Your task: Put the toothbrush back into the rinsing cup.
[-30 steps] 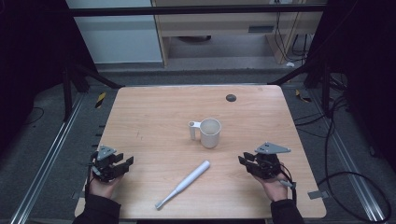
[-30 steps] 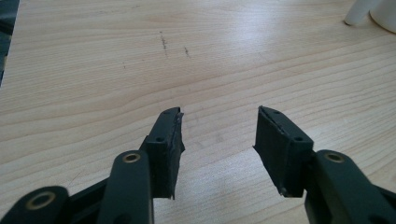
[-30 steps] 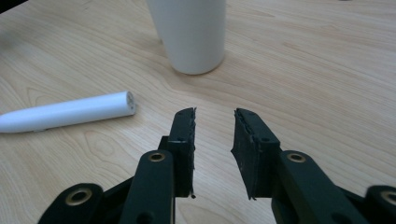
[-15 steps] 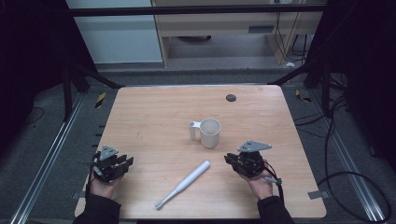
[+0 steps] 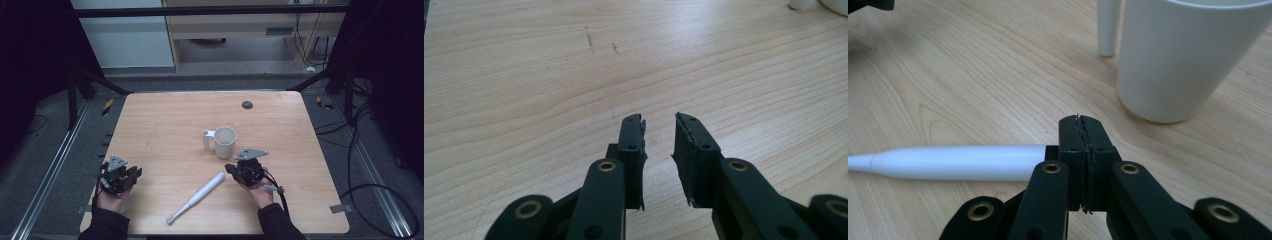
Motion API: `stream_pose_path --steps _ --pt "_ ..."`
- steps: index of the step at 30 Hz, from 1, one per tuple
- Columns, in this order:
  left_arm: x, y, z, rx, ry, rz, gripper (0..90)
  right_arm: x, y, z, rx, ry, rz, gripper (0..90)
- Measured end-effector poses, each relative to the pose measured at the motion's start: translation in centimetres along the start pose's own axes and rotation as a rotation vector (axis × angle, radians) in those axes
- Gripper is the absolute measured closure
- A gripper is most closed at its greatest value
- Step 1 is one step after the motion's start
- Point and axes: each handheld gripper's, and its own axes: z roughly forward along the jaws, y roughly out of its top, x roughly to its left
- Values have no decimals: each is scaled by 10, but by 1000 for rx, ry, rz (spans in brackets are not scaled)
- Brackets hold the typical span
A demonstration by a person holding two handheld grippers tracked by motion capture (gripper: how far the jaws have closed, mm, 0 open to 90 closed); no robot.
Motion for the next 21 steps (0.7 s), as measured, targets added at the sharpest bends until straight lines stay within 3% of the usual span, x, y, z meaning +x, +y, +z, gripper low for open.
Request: stream_pose_path --steps 14,21 --pt "0 1 0 4 -1 3 797 8 3 32 55 -1 -20 900" --pt "0 1 0 5 -1 4 813 9 1 37 83 -4 -35 899"
